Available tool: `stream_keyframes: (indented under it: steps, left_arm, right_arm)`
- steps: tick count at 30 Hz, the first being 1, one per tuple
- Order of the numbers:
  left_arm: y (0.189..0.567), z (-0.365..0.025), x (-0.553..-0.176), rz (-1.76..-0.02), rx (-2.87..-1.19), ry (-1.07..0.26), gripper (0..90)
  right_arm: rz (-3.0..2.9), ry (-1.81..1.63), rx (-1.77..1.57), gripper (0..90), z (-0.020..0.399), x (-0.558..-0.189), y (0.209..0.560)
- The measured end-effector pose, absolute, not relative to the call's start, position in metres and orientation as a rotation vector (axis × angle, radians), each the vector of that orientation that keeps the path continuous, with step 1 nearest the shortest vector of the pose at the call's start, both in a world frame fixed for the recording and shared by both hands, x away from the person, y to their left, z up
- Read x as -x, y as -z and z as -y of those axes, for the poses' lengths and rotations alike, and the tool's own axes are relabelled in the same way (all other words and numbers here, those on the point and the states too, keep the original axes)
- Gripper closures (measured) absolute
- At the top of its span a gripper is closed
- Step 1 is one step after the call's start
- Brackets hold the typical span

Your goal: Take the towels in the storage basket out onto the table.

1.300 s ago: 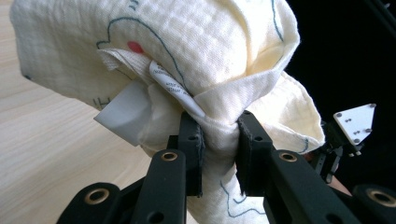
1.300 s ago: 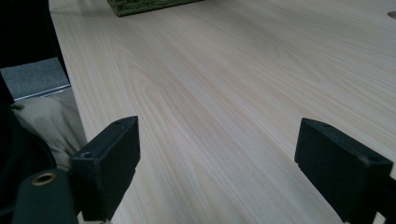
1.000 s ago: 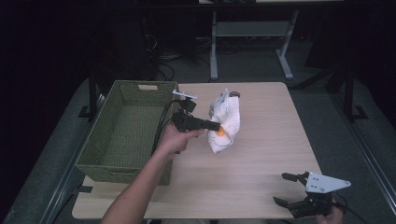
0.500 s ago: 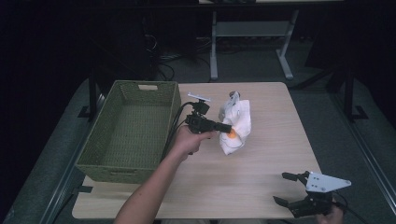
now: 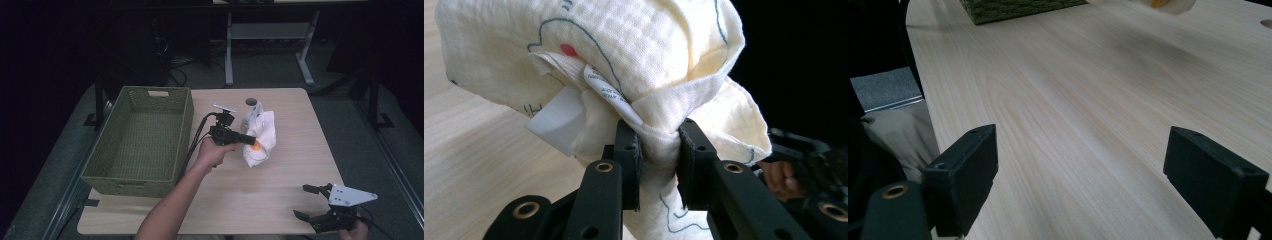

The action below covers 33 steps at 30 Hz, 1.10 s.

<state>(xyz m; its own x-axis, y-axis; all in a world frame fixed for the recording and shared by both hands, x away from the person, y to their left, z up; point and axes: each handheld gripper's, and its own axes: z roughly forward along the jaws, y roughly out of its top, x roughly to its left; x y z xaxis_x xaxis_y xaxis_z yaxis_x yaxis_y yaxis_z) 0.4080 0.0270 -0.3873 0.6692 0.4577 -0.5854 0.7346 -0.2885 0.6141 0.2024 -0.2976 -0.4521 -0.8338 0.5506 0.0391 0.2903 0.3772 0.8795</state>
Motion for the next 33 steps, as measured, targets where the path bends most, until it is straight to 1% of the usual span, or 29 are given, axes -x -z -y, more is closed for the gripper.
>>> stream_keyframes:
  steps: [4,7,12,17,26,28,31,32,33]
  left_arm:
    - [0.393,-0.021,-0.41,-0.948,-1.93,0.373,73.8]
    - [0.396,-0.018,-0.412,-0.962,-1.932,0.346,73.8]
    - [0.404,-0.014,-0.416,-0.988,-1.938,0.34,73.7]
    - [0.412,-0.007,-0.417,-1.007,-1.965,0.311,73.0]
    - [0.427,0.002,-0.421,-1.064,-2.062,0.218,70.6]
    - [0.429,0.002,-0.422,-1.071,-2.065,0.205,67.0]
    - [0.431,0.004,-0.423,-1.085,-2.081,0.188,65.2]
    - [0.432,0.004,-0.423,-1.087,-2.075,0.189,62.1]
    - [0.432,0.004,-0.422,-1.084,-2.068,0.183,61.2]
  right_arm:
    - [-2.374,-1.443,-0.751,13.8,0.298,-0.202,0.452]
    - [-2.376,-1.444,-0.758,13.8,0.299,-0.202,0.452]
    - [-2.374,-1.443,-0.753,13.8,0.3,-0.202,0.452]
    - [-2.372,-1.443,-0.75,13.8,0.3,-0.202,0.452]
    - [-2.373,-1.439,-0.751,13.8,0.3,-0.202,0.453]
    - [-2.373,-1.44,-0.761,13.8,0.3,-0.202,0.454]
    - [-2.375,-1.44,-0.763,13.8,0.3,-0.202,0.454]
    - [-2.375,-1.441,-0.763,13.8,0.299,-0.202,0.454]
    - [-2.376,-1.442,-0.762,13.8,0.299,-0.202,0.454]
